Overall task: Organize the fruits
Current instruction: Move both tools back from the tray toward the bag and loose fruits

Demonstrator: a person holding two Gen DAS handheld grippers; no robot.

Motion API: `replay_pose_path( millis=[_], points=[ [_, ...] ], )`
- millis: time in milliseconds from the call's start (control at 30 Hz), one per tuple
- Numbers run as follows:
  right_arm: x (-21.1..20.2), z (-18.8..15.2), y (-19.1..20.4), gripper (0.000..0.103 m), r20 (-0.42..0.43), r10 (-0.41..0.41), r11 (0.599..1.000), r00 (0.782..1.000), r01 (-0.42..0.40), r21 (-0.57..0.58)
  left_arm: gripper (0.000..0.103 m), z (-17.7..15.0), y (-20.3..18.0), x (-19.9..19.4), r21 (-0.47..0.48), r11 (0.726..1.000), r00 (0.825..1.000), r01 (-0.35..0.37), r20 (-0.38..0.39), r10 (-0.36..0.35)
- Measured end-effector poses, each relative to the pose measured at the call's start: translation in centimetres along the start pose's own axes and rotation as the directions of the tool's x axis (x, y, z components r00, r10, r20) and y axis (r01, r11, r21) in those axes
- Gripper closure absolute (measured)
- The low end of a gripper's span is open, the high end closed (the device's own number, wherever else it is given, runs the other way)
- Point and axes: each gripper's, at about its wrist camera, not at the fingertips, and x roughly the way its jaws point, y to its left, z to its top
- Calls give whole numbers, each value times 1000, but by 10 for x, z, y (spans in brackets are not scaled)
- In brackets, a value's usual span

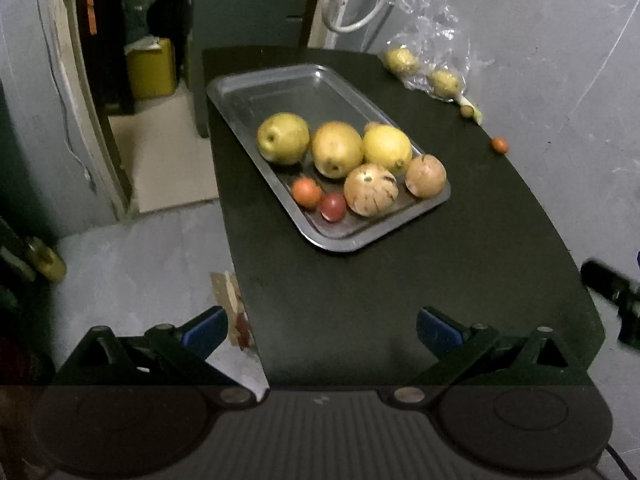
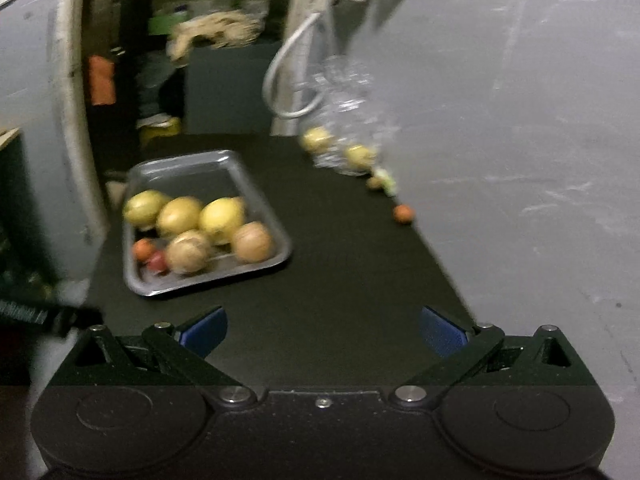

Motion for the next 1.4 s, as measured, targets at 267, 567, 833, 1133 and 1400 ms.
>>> replay_pose_path(
  millis=[267, 567, 833, 1133, 1400],
  points=[
    [6, 4, -11, 1, 13, -34, 999, 999, 33, 34, 1, 1, -8, 8, -12, 1000, 999, 13, -32, -14],
    [24, 7, -29, 1, -14, -43, 999, 999, 44, 19, 1, 20, -38, 31, 14, 1000, 997, 19, -71, -18],
    [69, 16, -62, 1, 1, -53, 998, 999, 53, 28, 1, 41, -73, 61, 82, 997, 988, 5, -156, 8],
    [127, 24, -77, 1, 3, -8, 999, 1000, 8, 33, 1, 78, -107, 86, 141, 990, 985, -9, -168, 33],
    [175, 45, -82, 1, -5, -9, 998, 1000, 9, 55, 1, 138, -130, 114, 92, 996, 990, 0, -143, 13]
  ],
)
